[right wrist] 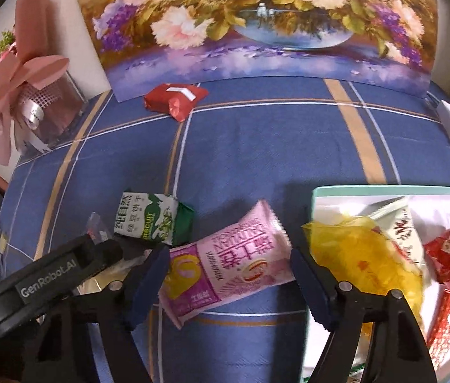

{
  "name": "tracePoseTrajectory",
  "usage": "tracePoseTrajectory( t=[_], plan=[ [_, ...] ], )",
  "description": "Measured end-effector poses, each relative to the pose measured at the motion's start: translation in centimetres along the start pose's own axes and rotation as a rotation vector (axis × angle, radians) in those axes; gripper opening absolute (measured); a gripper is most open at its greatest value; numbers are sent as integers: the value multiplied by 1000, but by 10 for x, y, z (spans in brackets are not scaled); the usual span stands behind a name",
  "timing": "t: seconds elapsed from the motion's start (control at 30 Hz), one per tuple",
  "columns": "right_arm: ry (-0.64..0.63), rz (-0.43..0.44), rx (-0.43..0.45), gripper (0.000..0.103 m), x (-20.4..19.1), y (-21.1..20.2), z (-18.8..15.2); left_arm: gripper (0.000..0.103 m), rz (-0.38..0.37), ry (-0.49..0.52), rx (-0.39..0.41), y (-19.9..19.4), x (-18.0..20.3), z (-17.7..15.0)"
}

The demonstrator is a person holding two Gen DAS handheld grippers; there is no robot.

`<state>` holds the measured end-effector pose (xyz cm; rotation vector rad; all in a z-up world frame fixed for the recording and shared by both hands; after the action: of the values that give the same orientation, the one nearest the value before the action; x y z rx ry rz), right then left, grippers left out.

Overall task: Organize snacks
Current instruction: 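Move both open tools back toward the snacks beside the tray, then grasp the round bun packet with left tool while right grasps pink Swiss roll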

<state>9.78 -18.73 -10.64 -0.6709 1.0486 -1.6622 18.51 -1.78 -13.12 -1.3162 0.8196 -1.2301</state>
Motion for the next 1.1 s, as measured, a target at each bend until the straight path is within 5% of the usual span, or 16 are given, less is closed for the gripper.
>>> tracePoseTrajectory(
  t=[0.5,0.6,1.1],
  plan=[
    [-96,76,-47,81,-29,3,-6,101,69,-80,-12,0,-35,23],
    [-147,66,-56,88,-36,5,-8,101,64,-81,-22,1,-36,26],
    [-230,18,-70,96,-49,15,-15,102,28,74,-69,-2,-1,10]
  ],
)
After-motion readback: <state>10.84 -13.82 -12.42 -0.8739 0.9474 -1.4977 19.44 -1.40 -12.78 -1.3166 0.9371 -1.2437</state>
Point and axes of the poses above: each gripper's, at about its wrist camera, not at the fingertips, and y roughly the way its jaws point, x to its right, z to its top, the point moved 3 cm from there along y, roughly the way its jaws point, and after that the axes turned 13 degrees about -y, right-handed, at the moved point
